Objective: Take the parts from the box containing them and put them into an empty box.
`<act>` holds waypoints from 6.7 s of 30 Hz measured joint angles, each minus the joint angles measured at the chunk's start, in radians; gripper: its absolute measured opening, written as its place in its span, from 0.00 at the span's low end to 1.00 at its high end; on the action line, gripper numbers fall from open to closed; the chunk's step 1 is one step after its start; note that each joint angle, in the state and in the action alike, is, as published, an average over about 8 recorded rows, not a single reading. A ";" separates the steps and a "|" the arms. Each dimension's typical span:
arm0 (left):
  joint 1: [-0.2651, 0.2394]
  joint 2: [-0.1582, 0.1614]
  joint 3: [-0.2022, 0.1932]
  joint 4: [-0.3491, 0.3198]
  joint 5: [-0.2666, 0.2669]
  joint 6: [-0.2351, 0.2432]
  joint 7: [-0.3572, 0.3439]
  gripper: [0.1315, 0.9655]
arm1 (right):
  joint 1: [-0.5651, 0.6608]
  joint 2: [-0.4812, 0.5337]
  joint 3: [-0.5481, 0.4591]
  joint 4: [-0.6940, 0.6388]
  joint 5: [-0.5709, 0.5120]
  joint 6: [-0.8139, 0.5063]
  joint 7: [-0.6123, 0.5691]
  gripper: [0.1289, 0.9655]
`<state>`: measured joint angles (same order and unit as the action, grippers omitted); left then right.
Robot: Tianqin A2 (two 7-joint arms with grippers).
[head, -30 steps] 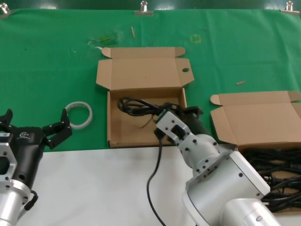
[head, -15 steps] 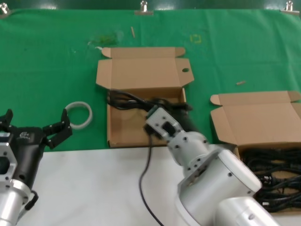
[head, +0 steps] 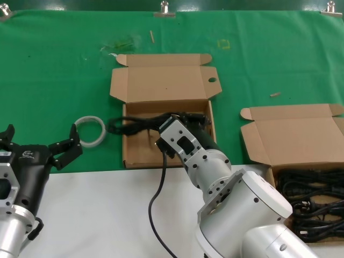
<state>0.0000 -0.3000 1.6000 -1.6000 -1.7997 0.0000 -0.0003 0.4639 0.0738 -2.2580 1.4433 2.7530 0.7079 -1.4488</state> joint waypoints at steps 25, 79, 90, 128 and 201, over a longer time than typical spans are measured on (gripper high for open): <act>0.000 0.000 0.000 0.000 0.000 0.000 0.000 1.00 | 0.000 0.001 0.000 0.000 0.000 0.000 0.000 0.59; 0.000 0.000 0.000 0.000 0.000 0.000 0.000 1.00 | -0.283 0.007 0.402 0.096 -0.582 -0.432 0.884 1.00; 0.000 0.000 0.000 0.000 0.000 0.000 0.000 1.00 | -0.351 0.007 0.498 0.119 -0.721 -0.535 1.096 1.00; 0.000 0.000 0.000 0.000 0.000 0.000 0.000 1.00 | -0.448 0.007 0.636 0.151 -0.921 -0.684 1.400 1.00; 0.000 0.000 0.000 0.000 0.000 0.000 0.000 1.00 | -0.448 0.007 0.636 0.151 -0.921 -0.684 1.400 1.00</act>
<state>0.0000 -0.3000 1.6000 -1.6000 -1.8000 0.0000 0.0000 0.0156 0.0811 -1.6221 1.5947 1.8320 0.0238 -0.0487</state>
